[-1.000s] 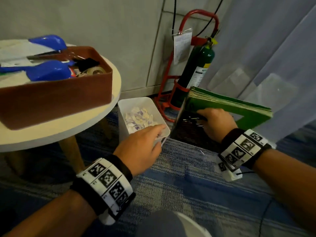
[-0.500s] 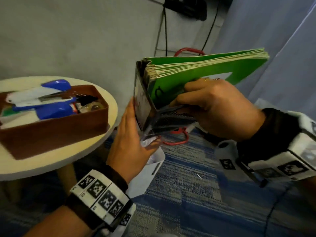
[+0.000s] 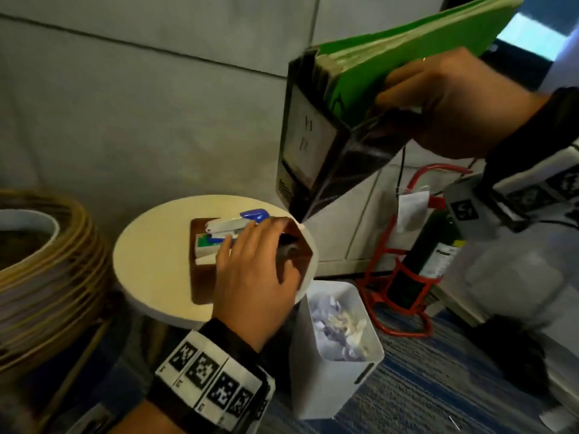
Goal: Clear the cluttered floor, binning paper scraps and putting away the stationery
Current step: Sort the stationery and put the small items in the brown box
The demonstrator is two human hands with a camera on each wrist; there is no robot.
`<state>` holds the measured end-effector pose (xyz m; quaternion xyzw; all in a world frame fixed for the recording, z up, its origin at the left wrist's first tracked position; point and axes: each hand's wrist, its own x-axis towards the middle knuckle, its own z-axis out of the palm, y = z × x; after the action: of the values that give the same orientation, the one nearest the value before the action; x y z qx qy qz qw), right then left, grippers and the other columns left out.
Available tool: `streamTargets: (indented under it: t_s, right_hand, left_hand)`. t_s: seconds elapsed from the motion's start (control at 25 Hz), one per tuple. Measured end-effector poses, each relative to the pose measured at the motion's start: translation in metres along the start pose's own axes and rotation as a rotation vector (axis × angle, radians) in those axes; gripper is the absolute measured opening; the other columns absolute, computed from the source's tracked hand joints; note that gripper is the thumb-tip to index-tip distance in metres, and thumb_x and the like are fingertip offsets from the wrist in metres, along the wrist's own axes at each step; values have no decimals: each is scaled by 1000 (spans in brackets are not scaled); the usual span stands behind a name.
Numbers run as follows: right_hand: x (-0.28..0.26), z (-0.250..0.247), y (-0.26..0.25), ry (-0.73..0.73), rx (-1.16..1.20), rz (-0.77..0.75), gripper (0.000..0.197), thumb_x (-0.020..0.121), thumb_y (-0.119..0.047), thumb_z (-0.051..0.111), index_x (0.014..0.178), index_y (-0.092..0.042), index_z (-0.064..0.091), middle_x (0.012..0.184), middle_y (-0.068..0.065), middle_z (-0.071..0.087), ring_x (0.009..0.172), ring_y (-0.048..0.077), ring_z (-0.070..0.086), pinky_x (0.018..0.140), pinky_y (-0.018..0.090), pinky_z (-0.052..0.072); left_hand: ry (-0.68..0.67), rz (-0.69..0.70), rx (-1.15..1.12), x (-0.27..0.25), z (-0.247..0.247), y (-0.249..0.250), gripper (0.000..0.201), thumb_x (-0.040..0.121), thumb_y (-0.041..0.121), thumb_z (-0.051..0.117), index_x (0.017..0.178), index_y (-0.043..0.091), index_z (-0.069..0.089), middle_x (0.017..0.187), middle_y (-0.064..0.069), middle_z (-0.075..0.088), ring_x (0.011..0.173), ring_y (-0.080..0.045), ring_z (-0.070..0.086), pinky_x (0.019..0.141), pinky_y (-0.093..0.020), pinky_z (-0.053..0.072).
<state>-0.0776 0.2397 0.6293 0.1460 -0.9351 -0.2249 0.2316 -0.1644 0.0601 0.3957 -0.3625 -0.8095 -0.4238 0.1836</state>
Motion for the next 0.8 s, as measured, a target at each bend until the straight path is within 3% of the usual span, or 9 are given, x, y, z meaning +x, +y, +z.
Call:
streamTargets:
  t_s: [0.08,0.16,0.28,0.44,0.56,0.68,0.8]
  right_hand:
    - [34,7,6,44,19,6,15,85,-13,66,95,-2,70,87,17,64,82,37,62,69,51,51]
    - [77,29,6,47,87,73,21,83,-18,70,101,-7,70,93,15,66,89,36,63,75,48,50]
    - [133,77,-8,-28,226,212,25,80,-21,73,104,-17,69,98,9,69,97,31,63,82,41,50]
    - [178,128,-32,-131,337,286,26,81,-14,72,106,-16,70,95,6,68,98,26,63,74,27,41]
    - [205,145,-45,-163,318,276,32,78,-15,75,109,-15,68,101,11,68,101,31,63,77,31,43]
    - [225,154,-49,-221,273,324,45,78,-18,77,120,-11,62,113,17,65,108,36,60,85,36,46]
    - [235,163,-53,-218,307,370,49,81,-17,73,127,-12,56,123,15,61,114,35,57,88,35,44]
  left_hand:
    - [-39,-65,276,0,-8,-25,40,84,36,48,123,36,56,135,11,52,132,-13,41,116,-50,18]
    - [-132,-162,332,1,-16,-46,36,90,37,48,126,37,54,141,11,46,135,-12,35,117,-44,15]
    - [-234,-191,293,0,-19,-73,45,99,35,40,143,36,36,152,8,33,142,-12,24,115,-32,22]
    - [-336,-157,252,-9,-14,-95,66,97,10,40,150,41,14,161,8,6,147,-11,-6,117,-28,15]
    - [-310,-117,245,-13,-11,-100,74,93,3,43,150,40,14,161,8,4,147,-10,-6,118,-27,16]
    - [-305,-102,245,-15,-8,-101,80,90,1,47,150,40,12,161,9,2,147,-10,-7,117,-29,25]
    - [-298,-80,229,-16,-10,-101,81,89,0,47,150,39,12,161,10,2,147,-10,-6,114,-33,31]
